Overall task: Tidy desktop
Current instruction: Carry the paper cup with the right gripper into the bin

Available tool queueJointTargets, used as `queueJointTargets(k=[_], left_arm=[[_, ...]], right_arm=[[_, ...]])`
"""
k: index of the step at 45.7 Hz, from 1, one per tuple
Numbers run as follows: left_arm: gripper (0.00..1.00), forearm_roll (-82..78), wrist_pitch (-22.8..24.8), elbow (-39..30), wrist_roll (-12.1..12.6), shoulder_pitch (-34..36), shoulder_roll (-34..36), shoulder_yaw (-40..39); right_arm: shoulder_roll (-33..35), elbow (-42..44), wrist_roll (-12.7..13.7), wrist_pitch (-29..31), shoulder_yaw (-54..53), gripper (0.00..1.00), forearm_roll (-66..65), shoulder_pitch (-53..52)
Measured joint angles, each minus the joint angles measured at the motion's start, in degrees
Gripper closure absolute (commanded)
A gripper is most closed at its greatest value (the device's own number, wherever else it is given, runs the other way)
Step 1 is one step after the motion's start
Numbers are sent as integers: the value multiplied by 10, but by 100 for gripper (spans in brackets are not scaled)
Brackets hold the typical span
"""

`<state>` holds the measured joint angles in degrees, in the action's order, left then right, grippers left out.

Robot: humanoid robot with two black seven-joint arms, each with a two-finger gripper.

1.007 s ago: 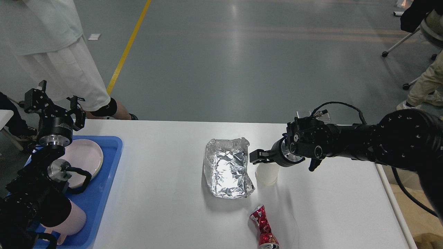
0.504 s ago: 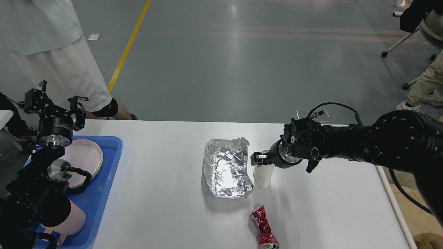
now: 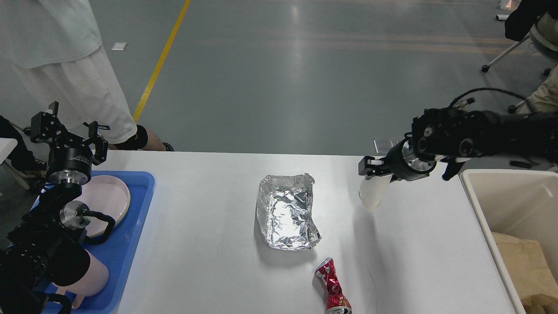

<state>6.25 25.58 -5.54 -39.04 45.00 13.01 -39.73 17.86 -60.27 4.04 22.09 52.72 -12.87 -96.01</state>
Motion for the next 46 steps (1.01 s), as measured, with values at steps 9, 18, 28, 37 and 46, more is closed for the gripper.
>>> queueJointTargets(k=[9,18,28,37,46], left_arm=[[3,0,0,0,0,0,0,0],[3,0,0,0,0,0,0,0],[3,0,0,0,0,0,0,0],[3,0,0,0,0,0,0,0],[3,0,0,0,0,0,0,0]], right_arm=[[137,-67,-1,85,2,100,-1,-142],[225,-67,-1,120,19,100,-6,-203],[298,-39,-2,50,96,99,-8,-117],[334,10,-5,-41,96,89,-6,43],[321,83,-7,-109,41,0,2,206]])
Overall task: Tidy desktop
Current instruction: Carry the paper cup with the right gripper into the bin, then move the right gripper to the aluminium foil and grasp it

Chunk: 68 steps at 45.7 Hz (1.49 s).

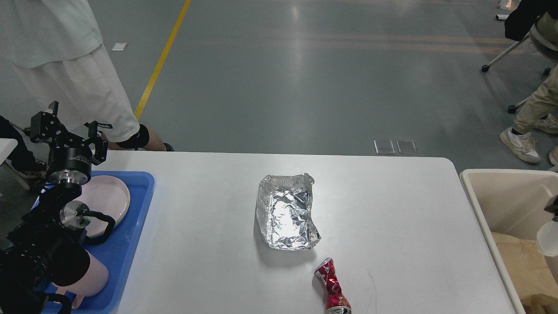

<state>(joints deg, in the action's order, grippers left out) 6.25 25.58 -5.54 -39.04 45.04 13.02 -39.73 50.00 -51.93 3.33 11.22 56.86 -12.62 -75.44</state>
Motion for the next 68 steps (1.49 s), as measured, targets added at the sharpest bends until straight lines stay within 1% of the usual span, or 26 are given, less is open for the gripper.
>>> queueJointTargets(k=[4,9,17,22,26,31,37,42,44,48,52,59,63,68], left_arm=[[3,0,0,0,0,0,0,0],[3,0,0,0,0,0,0,0],[3,0,0,0,0,0,0,0],[3,0,0,0,0,0,0,0],[3,0,0,0,0,0,0,0],[3,0,0,0,0,0,0,0],[3,0,0,0,0,0,0,0],[3,0,0,0,0,0,0,0],[3,0,0,0,0,0,0,0],[3,0,0,0,0,0,0,0],[3,0,0,0,0,0,0,0],[3,0,0,0,0,0,0,0],[3,0,0,0,0,0,0,0],[3,0,0,0,0,0,0,0]], right_arm=[[-8,32,0,-22,-44,0,0,62],[-11,47,1,-28,-80,0,1,109],[-15,49,1,-29,-93,0,1,119],[-34,48,2,-29,-92,0,1,107],[-51,43,4,-27,-88,0,-1,80],[-88,25,6,-19,-73,0,-3,26],[-163,-10,7,-8,-22,0,-4,-64],[-239,-65,7,2,29,0,-2,-157],[-266,-83,7,13,39,0,-2,-187],[-323,-108,6,67,48,0,-1,-247],[-377,-115,3,147,43,0,1,-301],[-451,-130,1,263,18,0,19,-380],[-473,-131,1,291,-1,0,33,-391],[-491,-114,3,285,-16,0,37,-349]])
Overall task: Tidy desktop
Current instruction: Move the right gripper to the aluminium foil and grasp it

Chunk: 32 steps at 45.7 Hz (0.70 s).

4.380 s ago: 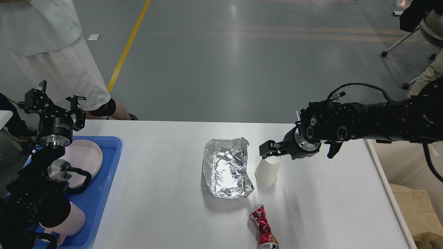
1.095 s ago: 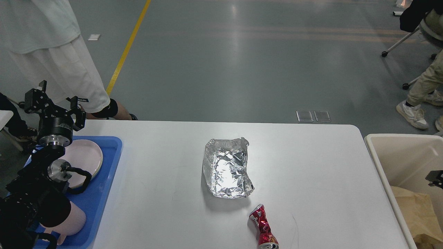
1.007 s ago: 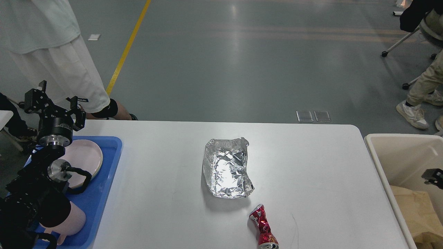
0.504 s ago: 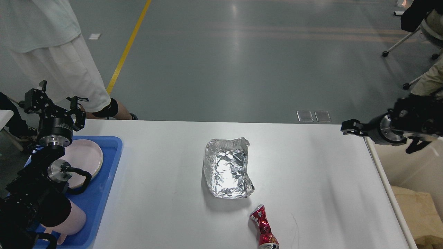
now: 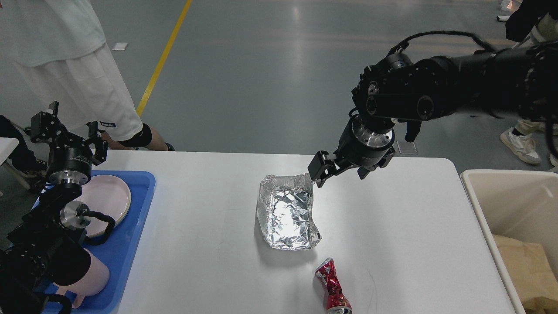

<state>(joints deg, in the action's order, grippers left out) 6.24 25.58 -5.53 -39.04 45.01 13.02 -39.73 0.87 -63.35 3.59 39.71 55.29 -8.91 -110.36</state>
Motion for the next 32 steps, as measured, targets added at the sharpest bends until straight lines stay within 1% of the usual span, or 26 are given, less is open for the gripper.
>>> queueJointTargets(k=[11,22,32], left_arm=[[3,0,0,0,0,0,0,0],[3,0,0,0,0,0,0,0],[3,0,0,0,0,0,0,0]], right_arm=[[-33,77,2,-65,-13,0,1,137],[-67,148,4,-181,-12,0,0,259],[-83,209,4,-210,-13,0,0,331]])
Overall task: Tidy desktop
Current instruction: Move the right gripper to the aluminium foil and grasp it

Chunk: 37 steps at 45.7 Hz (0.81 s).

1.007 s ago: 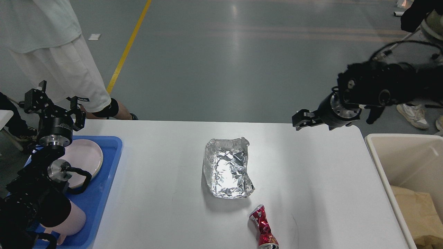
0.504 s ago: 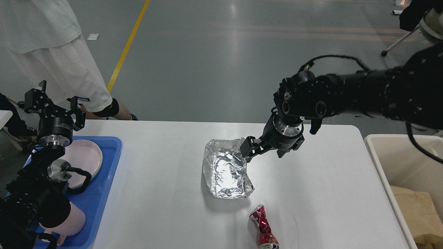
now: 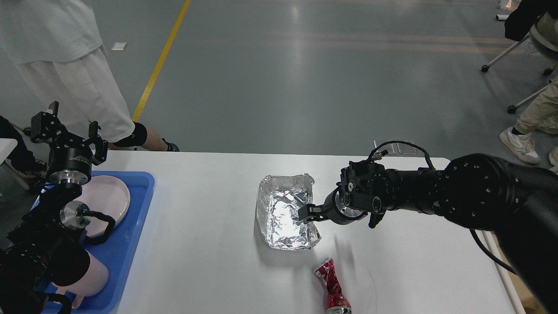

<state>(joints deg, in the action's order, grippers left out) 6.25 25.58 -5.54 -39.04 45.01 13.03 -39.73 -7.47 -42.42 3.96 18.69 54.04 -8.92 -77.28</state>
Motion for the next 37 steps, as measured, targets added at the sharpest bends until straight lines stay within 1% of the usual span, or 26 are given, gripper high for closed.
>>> queueJointTargets(k=[8,12,15,16,17,20,21,22,37], left_arm=[[3,0,0,0,0,0,0,0],[3,0,0,0,0,0,0,0],[3,0,0,0,0,0,0,0],[3,0,0,0,0,0,0,0],[3,0,0,0,0,0,0,0],[3,0,0,0,0,0,0,0],[3,0,0,0,0,0,0,0],[3,0,0,0,0,0,0,0],[3,0,0,0,0,0,0,0]], right_arm=[[-22,57,0,-10,-1,0,0,49],[-25,65,0,-11,-1,11,0,60],[-26,66,0,-13,-1,24,0,67],[-26,66,0,-14,-1,30,0,69],[-27,66,0,-17,-1,41,0,72],[-27,66,0,-24,-1,87,0,76],[-27,65,0,-26,-1,99,0,78],[-27,64,0,-27,-1,100,0,78],[-26,57,1,-28,-2,100,0,76]])
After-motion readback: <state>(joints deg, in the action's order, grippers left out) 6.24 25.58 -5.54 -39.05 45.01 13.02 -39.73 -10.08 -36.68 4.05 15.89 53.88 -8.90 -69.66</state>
